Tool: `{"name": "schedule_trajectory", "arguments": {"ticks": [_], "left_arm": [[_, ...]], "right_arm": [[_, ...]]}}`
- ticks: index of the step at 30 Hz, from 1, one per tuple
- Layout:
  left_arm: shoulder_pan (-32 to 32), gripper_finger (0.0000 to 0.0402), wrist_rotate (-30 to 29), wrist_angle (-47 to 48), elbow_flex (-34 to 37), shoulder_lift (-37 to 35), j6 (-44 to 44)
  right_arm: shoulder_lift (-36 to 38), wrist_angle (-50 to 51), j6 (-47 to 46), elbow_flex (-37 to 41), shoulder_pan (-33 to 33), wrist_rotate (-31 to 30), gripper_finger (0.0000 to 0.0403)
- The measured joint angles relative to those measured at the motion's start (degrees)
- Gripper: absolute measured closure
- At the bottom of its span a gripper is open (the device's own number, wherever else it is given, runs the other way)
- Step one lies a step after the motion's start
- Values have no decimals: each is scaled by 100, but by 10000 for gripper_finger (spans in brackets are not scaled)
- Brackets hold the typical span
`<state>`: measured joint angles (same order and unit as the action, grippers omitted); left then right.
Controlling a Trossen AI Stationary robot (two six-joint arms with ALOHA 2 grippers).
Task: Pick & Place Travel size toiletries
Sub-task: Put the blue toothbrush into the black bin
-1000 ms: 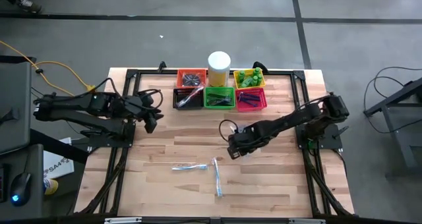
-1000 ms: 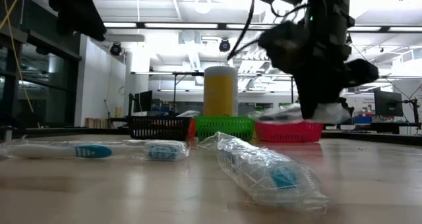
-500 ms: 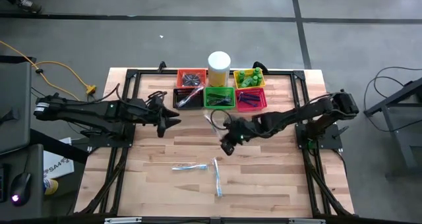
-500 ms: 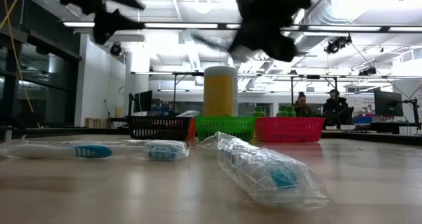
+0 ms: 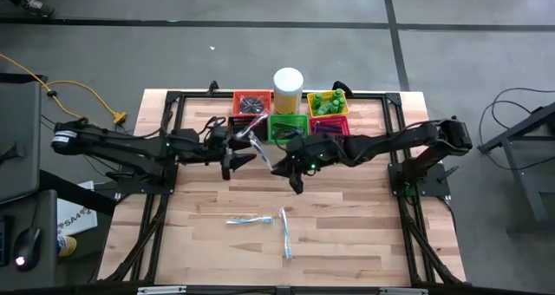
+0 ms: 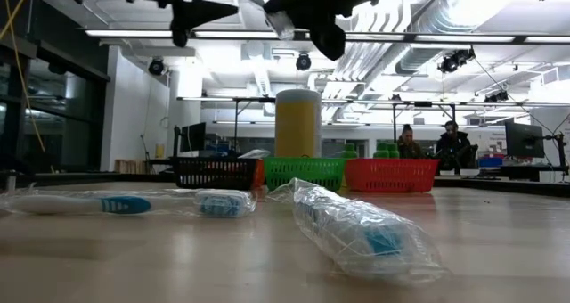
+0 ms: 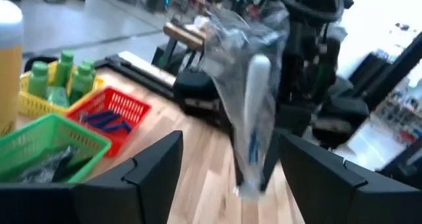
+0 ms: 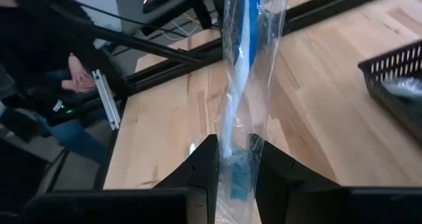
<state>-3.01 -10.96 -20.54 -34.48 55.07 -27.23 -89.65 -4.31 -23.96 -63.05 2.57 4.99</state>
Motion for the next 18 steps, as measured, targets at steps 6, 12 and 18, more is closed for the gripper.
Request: {"name": "schedule_trajectory", "arguments": {"ticks": [6,12,18], "left_arm": [[0,153,-118,-988,0,495,-1],[0,153,-116,-1324,-31,710,-45],[0,212,-116,-1324,-46,710,-153]], "right_arm": [[-2,-113,215,0,-134,357,344],[-48,-153,473,9,-197,442,344],[-48,-154,596,9,-236,399,343]]}}
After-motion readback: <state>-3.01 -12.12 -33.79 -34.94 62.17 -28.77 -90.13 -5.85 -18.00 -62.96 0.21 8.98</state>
